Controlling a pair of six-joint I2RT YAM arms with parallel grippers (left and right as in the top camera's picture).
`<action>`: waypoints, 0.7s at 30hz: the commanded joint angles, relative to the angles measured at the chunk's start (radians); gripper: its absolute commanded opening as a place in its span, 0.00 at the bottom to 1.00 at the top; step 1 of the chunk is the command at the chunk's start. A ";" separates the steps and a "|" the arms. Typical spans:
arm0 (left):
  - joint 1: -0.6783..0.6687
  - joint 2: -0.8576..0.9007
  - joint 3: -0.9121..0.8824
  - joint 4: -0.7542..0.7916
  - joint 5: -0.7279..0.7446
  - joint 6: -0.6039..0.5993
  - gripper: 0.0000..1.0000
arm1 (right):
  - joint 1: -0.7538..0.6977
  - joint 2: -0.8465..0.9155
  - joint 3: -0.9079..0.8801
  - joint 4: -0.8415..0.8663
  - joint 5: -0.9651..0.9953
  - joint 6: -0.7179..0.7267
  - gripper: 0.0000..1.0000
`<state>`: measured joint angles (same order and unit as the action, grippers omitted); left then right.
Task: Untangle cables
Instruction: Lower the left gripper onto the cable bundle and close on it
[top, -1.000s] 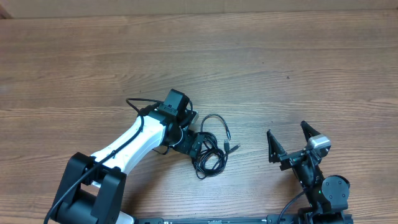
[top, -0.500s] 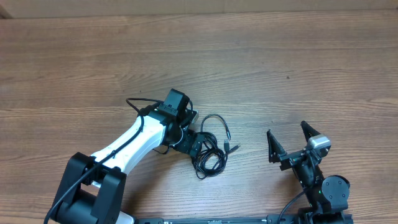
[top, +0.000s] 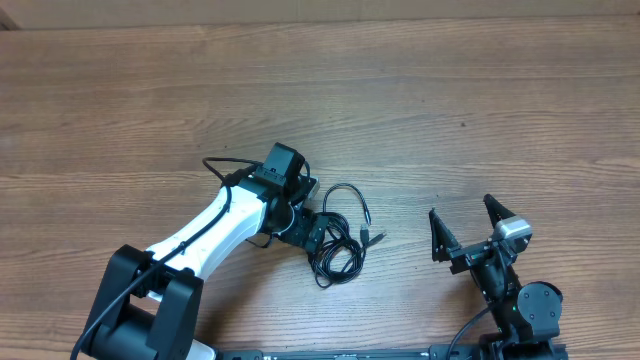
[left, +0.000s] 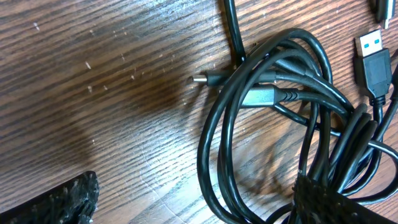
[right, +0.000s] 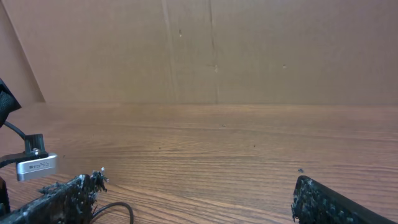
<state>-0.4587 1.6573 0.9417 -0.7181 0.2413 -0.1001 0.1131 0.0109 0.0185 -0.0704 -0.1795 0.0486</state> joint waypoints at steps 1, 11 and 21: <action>-0.007 0.011 0.016 0.006 -0.008 -0.012 1.00 | 0.005 -0.008 -0.011 0.005 -0.005 0.000 1.00; -0.007 0.011 -0.018 0.026 -0.035 -0.012 1.00 | 0.005 -0.008 -0.011 0.005 -0.005 0.000 1.00; -0.007 0.011 -0.019 0.035 -0.034 -0.013 0.95 | 0.005 -0.008 -0.011 0.005 -0.005 0.000 1.00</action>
<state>-0.4587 1.6573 0.9356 -0.6903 0.2123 -0.1028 0.1131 0.0109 0.0185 -0.0708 -0.1791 0.0483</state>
